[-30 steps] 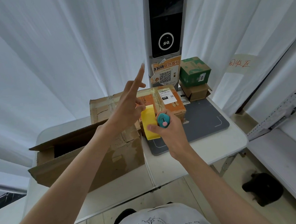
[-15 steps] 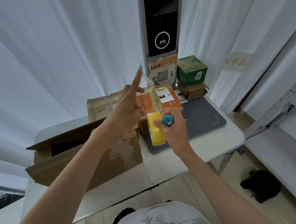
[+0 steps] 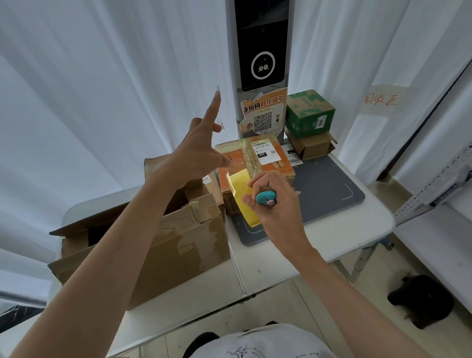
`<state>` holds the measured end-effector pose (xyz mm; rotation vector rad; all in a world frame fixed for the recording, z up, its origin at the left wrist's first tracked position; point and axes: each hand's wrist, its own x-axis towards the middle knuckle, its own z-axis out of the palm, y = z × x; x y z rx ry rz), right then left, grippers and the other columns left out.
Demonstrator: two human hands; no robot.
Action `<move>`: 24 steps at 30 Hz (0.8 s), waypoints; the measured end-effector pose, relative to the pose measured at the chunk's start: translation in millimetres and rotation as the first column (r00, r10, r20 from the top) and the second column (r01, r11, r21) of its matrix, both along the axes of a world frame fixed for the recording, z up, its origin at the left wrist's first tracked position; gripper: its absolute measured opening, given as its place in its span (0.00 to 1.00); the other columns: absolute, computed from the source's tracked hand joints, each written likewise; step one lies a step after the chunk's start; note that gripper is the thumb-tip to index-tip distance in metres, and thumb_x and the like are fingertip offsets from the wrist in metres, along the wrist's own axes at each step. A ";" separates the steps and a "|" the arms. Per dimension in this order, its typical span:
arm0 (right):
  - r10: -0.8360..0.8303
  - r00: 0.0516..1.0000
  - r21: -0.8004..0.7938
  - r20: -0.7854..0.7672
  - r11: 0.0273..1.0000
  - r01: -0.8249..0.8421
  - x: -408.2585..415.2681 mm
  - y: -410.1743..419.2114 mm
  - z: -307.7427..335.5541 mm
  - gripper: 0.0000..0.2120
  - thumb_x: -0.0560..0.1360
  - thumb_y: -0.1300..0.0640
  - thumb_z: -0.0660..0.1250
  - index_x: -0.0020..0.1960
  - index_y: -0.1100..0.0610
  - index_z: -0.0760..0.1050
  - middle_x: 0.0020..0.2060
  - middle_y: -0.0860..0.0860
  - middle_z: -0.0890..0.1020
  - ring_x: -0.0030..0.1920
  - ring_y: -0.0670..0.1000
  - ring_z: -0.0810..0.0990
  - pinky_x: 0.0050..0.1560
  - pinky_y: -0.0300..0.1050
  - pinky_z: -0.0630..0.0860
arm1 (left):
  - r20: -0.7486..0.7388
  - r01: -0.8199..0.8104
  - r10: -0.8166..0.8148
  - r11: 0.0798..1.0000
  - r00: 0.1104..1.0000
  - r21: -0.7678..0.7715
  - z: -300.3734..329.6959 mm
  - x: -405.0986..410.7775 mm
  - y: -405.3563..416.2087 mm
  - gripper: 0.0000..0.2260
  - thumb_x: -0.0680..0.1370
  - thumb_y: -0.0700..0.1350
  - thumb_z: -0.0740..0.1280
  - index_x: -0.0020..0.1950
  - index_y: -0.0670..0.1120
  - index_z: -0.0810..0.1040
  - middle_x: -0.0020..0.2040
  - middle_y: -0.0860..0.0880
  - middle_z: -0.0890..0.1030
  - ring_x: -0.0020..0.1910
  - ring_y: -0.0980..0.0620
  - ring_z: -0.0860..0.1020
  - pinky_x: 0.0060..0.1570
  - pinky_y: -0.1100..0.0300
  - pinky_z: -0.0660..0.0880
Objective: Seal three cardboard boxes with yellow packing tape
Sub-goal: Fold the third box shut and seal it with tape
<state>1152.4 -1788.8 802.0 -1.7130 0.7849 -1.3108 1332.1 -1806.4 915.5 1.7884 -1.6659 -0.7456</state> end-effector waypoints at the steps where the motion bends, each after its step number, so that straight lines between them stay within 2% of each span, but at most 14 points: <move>1: 0.008 1.000 -0.001 0.004 1.000 -0.008 0.2 0.5 -0.2 0.13 0.73 0.67 0.74 0.45 0.55 0.72 0.48 0.49 0.77 0.51 0.46 0.77 0.56 0.37 0.75 | 0.009 -0.003 0.003 1.000 1.000 0.008 -1.3 0.3 -1.6 0.55 0.74 0.31 0.75 0.82 0.63 0.40 0.69 0.45 0.67 0.51 0.47 0.76 0.54 0.56 0.79; 5: 0.027 0.999 0.000 0.021 1.000 -0.027 0.7 4.6 -1.2 0.15 0.73 0.65 0.74 0.46 0.49 0.71 0.48 0.47 0.77 0.51 0.49 0.77 0.56 0.41 0.76 | 0.062 0.002 -0.006 0.999 0.998 0.055 -8.8 0.6 -5.1 0.56 0.73 0.33 0.76 0.82 0.62 0.39 0.71 0.44 0.65 0.59 0.47 0.73 0.55 0.57 0.77; 8: 0.029 0.999 0.000 0.026 1.000 -0.029 1.5 7.1 -1.6 0.15 0.73 0.64 0.74 0.44 0.48 0.71 0.47 0.46 0.76 0.51 0.49 0.77 0.56 0.40 0.76 | 0.088 -0.004 -0.007 0.992 0.996 0.123 -15.5 -0.4 -5.3 0.56 0.73 0.34 0.77 0.82 0.61 0.39 0.72 0.43 0.64 0.69 0.46 0.70 0.55 0.57 0.75; 11: 0.027 0.999 0.002 0.022 1.000 -0.027 3.0 7.2 -2.6 0.16 0.73 0.64 0.74 0.44 0.47 0.70 0.48 0.46 0.75 0.51 0.47 0.76 0.57 0.38 0.75 | 0.094 -0.022 0.007 0.987 0.996 0.160 -22.5 -0.5 -5.8 0.56 0.72 0.35 0.77 0.82 0.61 0.40 0.73 0.44 0.65 0.73 0.45 0.67 0.56 0.58 0.73; 13: 0.013 1.000 0.019 0.025 1.000 -0.013 3.2 7.3 -4.7 0.17 0.73 0.64 0.74 0.44 0.45 0.70 0.49 0.47 0.73 0.50 0.46 0.75 0.58 0.35 0.74 | 0.110 -0.038 0.019 0.985 0.994 0.166 -27.8 -1.1 -5.9 0.57 0.72 0.36 0.78 0.82 0.61 0.40 0.73 0.44 0.64 0.72 0.44 0.68 0.55 0.58 0.70; 16: 0.007 1.000 0.071 0.021 0.997 -0.009 0.5 7.6 -13.3 0.17 0.73 0.66 0.75 0.44 0.47 0.71 0.50 0.50 0.72 0.51 0.46 0.75 0.58 0.34 0.73 | 0.184 -0.065 0.035 0.985 0.982 0.158 -36.4 1.0 -6.0 0.58 0.70 0.42 0.81 0.82 0.60 0.39 0.71 0.45 0.63 0.64 0.48 0.68 0.53 0.59 0.67; 18: -0.004 1.000 0.129 -0.013 0.992 0.006 -2.3 5.8 -23.1 0.16 0.73 0.68 0.75 0.44 0.50 0.72 0.51 0.51 0.72 0.51 0.44 0.75 0.56 0.33 0.73 | 0.194 -0.087 0.055 0.983 0.979 0.161 -41.2 4.6 -6.3 0.59 0.68 0.48 0.82 0.82 0.62 0.40 0.69 0.45 0.62 0.65 0.48 0.66 0.56 0.59 0.66; 21: -0.062 0.987 0.255 -0.145 0.962 0.098 -6.3 -5.6 -46.0 0.13 0.73 0.68 0.75 0.46 0.55 0.74 0.52 0.51 0.72 0.49 0.41 0.76 0.53 0.30 0.73 | 0.149 -0.115 0.091 0.980 0.985 0.160 -44.2 9.5 -5.8 0.55 0.68 0.53 0.81 0.82 0.64 0.45 0.67 0.47 0.62 0.69 0.48 0.66 0.67 0.53 0.65; 24: -0.099 0.933 0.364 -0.345 0.903 0.230 -10.2 -26.6 -78.9 0.12 0.73 0.68 0.74 0.49 0.56 0.75 0.55 0.51 0.70 0.50 0.45 0.75 0.48 0.27 0.72 | 0.106 -0.133 0.117 0.978 0.987 0.159 -43.3 17.1 -0.7 0.50 0.71 0.55 0.78 0.81 0.66 0.47 0.64 0.51 0.65 0.63 0.52 0.68 0.68 0.55 0.65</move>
